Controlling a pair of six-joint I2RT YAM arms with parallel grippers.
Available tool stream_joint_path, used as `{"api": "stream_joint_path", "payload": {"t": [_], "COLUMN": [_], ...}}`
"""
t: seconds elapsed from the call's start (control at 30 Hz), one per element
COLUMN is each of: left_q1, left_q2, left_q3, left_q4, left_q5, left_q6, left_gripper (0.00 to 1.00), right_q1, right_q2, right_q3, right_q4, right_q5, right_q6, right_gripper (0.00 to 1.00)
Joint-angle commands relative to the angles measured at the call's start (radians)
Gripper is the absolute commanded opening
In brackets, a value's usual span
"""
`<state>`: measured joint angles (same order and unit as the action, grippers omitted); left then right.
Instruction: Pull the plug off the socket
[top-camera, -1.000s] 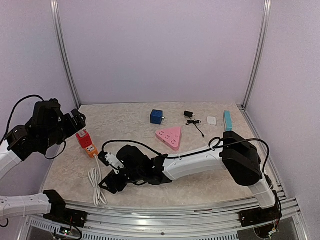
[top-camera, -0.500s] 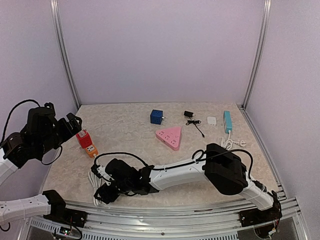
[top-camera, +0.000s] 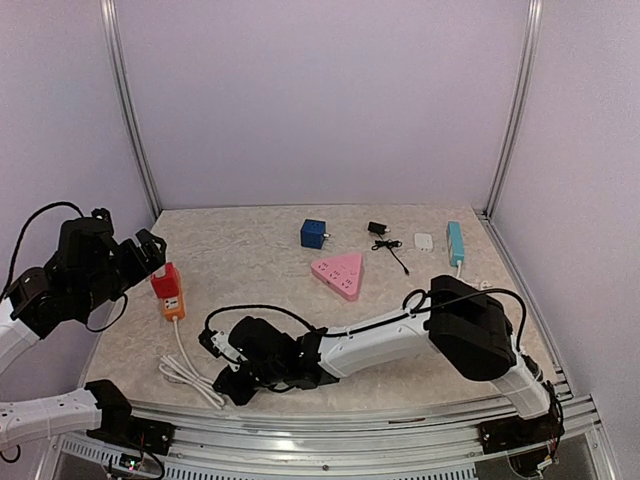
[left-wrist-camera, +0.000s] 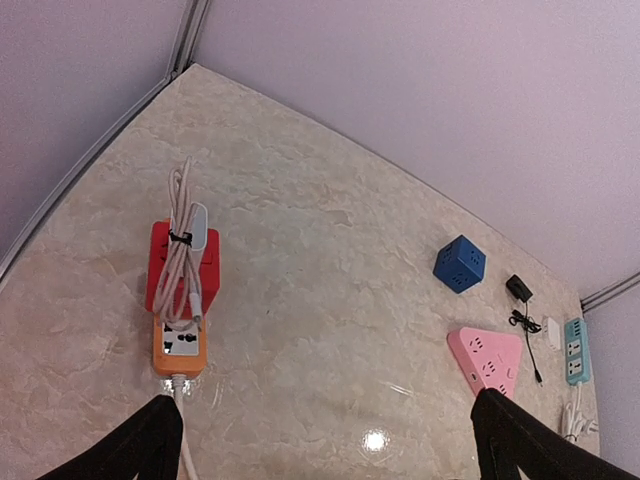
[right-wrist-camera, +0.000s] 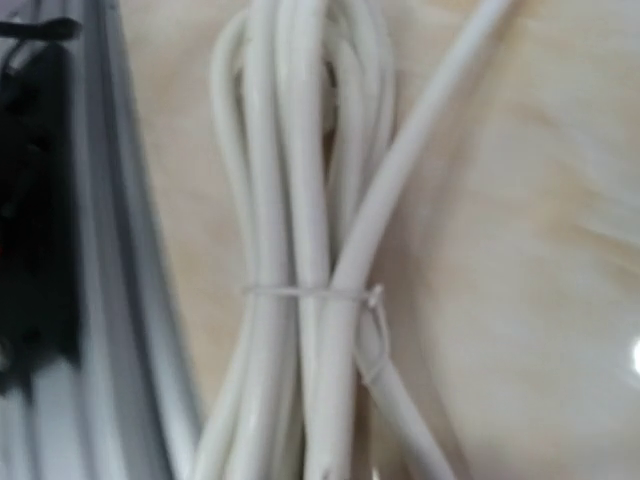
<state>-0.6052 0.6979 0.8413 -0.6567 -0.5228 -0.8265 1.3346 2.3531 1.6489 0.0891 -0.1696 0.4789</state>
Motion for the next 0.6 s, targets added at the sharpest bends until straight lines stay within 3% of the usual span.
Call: {"api": "stream_joint_path", "payload": {"t": [0.0, 0.33, 0.57], "left_q1": [0.008, 0.008, 0.008], "left_q2": [-0.003, 0.039, 0.069], "left_q3": [-0.010, 0.000, -0.006], "left_q4": [0.017, 0.066, 0.131], "left_q5": [0.005, 0.052, 0.148], "left_q6": [0.016, 0.080, 0.175], "left_gripper": [0.99, 0.99, 0.99], "right_q1": [-0.082, -0.258, -0.345], "right_q2": [-0.138, -0.442, -0.593], "right_q3": [-0.150, -0.537, -0.713], "right_q4": [-0.049, -0.063, -0.114], "right_q5": [0.079, 0.141, 0.163], "right_q6": [-0.032, -0.079, -0.112], "right_gripper": [0.00, 0.00, 0.00]}}
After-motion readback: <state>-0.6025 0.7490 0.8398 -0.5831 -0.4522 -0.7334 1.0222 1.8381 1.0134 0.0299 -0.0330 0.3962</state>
